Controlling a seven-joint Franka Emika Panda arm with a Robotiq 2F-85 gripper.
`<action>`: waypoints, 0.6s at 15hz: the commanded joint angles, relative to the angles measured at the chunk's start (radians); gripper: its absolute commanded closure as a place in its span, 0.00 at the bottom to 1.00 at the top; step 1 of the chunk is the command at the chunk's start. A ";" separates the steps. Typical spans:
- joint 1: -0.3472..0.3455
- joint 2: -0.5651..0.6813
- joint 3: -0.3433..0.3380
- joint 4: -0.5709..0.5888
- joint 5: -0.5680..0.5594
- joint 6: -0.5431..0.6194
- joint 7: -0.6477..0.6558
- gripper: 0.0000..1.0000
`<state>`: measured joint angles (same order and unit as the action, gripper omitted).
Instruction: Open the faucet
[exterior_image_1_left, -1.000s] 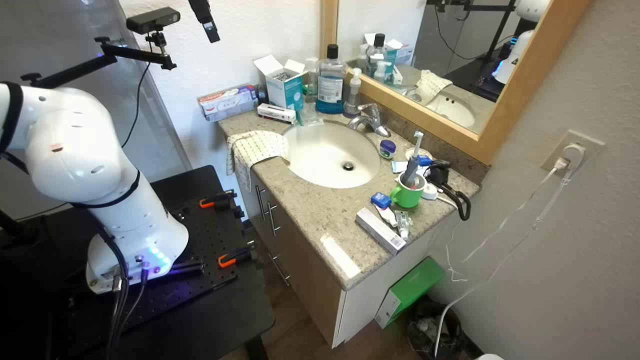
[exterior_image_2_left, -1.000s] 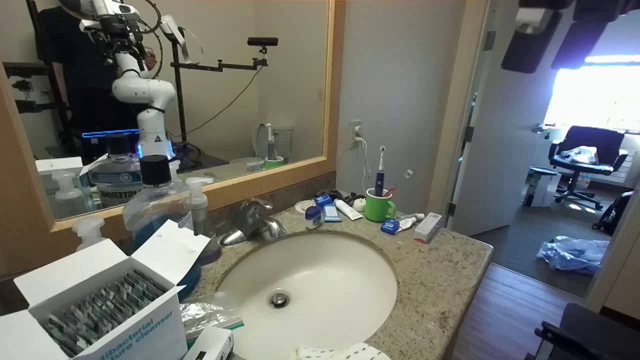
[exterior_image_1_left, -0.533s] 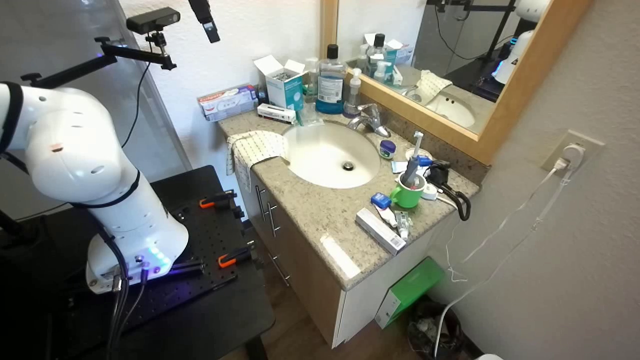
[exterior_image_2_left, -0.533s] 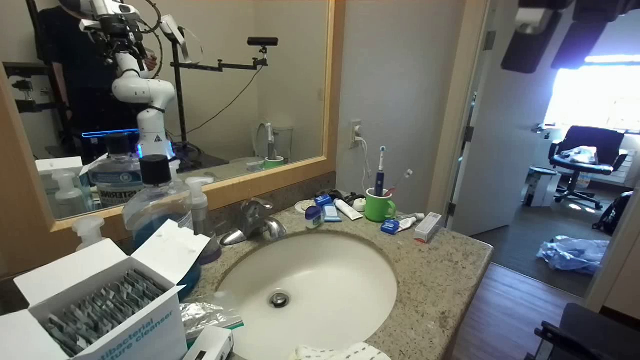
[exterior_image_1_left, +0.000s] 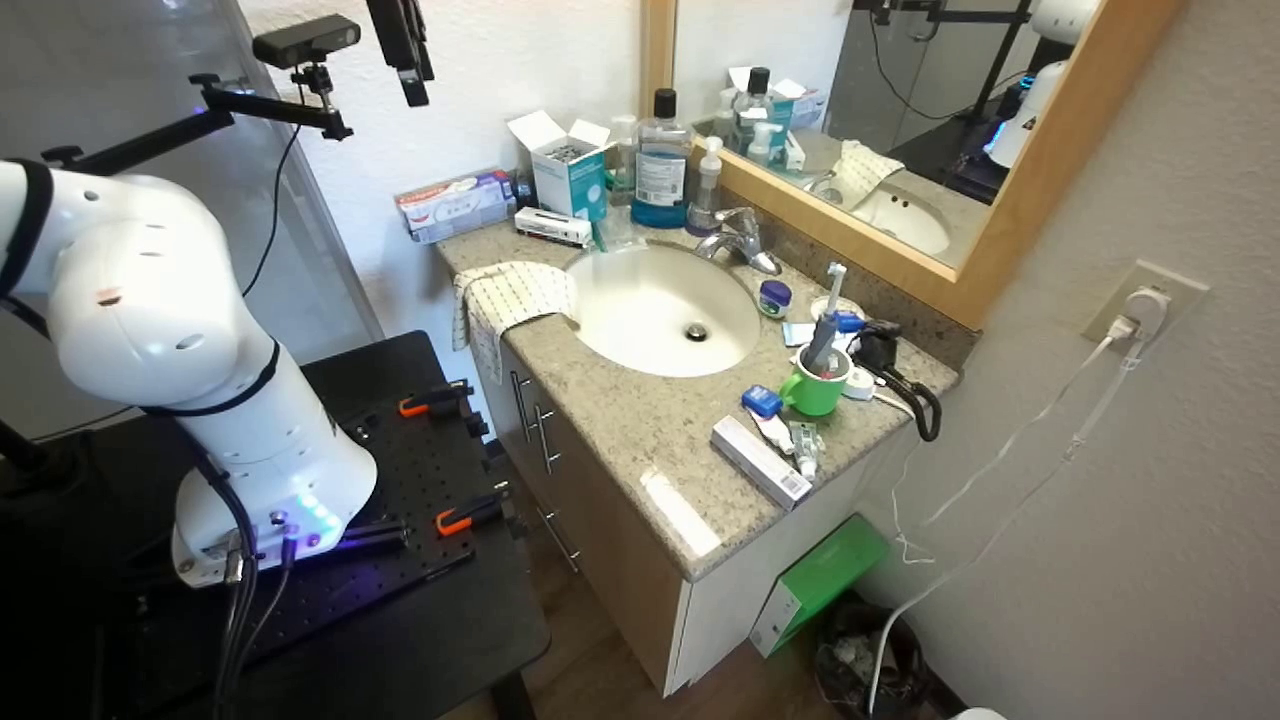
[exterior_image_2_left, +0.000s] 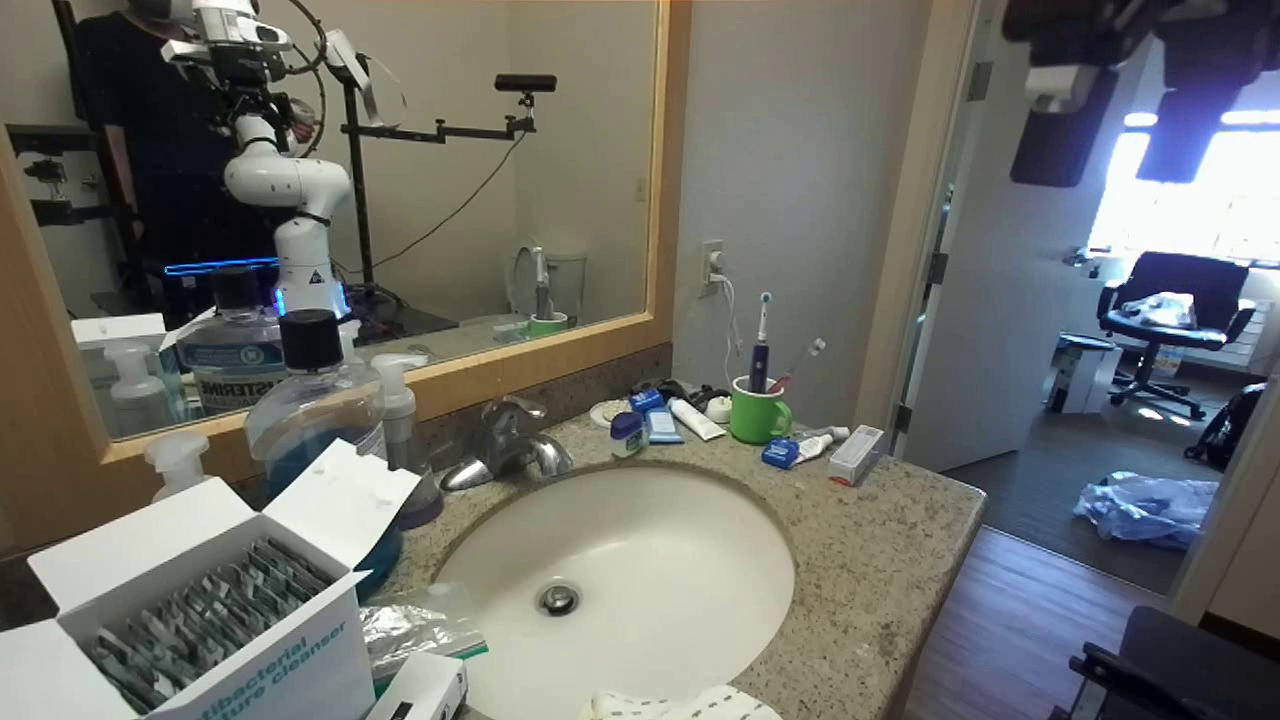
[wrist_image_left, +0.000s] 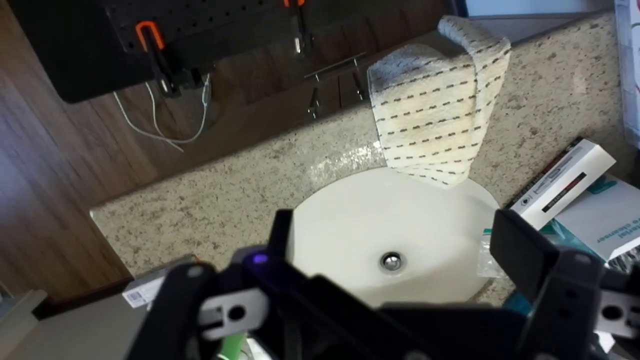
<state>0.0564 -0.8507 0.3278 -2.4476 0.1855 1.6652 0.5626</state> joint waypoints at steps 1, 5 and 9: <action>-0.053 0.043 0.028 0.044 0.038 -0.065 0.152 0.00; -0.068 0.071 0.074 0.061 0.043 -0.080 0.385 0.00; -0.059 0.119 0.109 0.083 0.064 -0.097 0.627 0.00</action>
<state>0.0147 -0.7877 0.4082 -2.4167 0.2218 1.6172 1.0408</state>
